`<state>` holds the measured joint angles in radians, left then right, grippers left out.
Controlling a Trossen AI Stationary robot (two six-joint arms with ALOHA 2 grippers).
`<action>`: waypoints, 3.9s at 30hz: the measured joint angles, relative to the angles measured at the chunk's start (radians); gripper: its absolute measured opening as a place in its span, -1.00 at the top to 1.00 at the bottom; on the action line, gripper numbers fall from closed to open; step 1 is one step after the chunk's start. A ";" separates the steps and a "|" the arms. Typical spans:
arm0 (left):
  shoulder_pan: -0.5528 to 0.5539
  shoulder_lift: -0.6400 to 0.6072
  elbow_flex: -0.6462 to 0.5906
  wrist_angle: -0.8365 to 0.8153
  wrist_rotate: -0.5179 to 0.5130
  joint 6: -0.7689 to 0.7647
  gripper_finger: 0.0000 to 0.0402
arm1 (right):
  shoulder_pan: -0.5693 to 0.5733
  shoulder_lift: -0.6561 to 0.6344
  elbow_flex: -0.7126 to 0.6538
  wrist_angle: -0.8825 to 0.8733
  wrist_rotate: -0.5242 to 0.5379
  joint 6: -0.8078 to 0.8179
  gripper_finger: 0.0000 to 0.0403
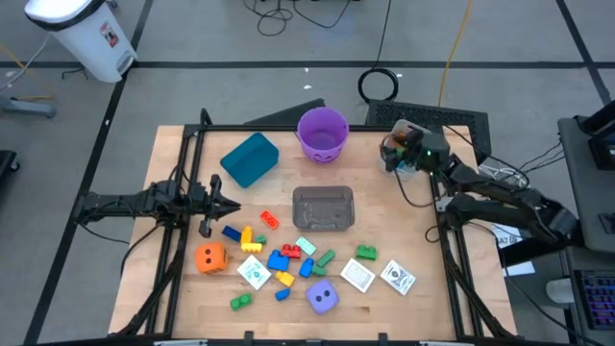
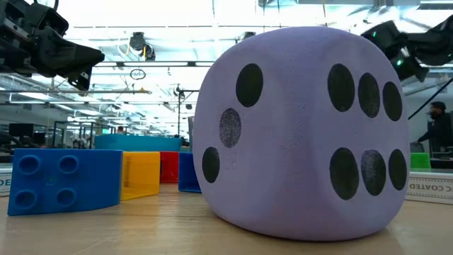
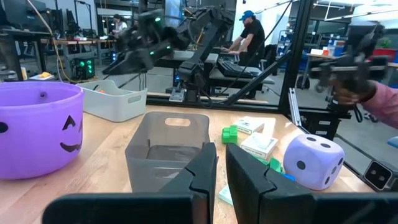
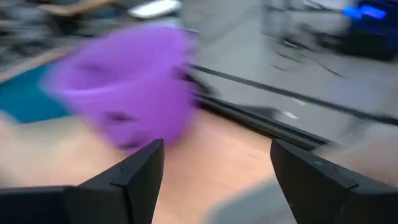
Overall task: Pick & Place Toys
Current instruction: Put the right green game piece into the white bin
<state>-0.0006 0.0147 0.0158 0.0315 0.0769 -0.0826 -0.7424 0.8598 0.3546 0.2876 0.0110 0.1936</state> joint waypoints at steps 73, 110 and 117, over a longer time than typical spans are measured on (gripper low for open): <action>0.000 0.000 0.000 0.002 0.000 0.000 0.79 | 1.199 0.521 0.365 -0.718 0.243 0.471 0.26; 0.000 0.000 0.000 0.001 0.001 0.000 0.79 | 0.235 0.222 0.198 -0.264 0.644 0.012 0.32; 0.000 0.000 0.000 0.000 0.001 0.000 0.79 | -0.044 0.186 0.197 -0.583 0.510 0.183 0.30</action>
<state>-0.0008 0.0147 0.0158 0.0319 0.0774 -0.0826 -0.7867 1.0460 0.5518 -0.2952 0.5209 0.3764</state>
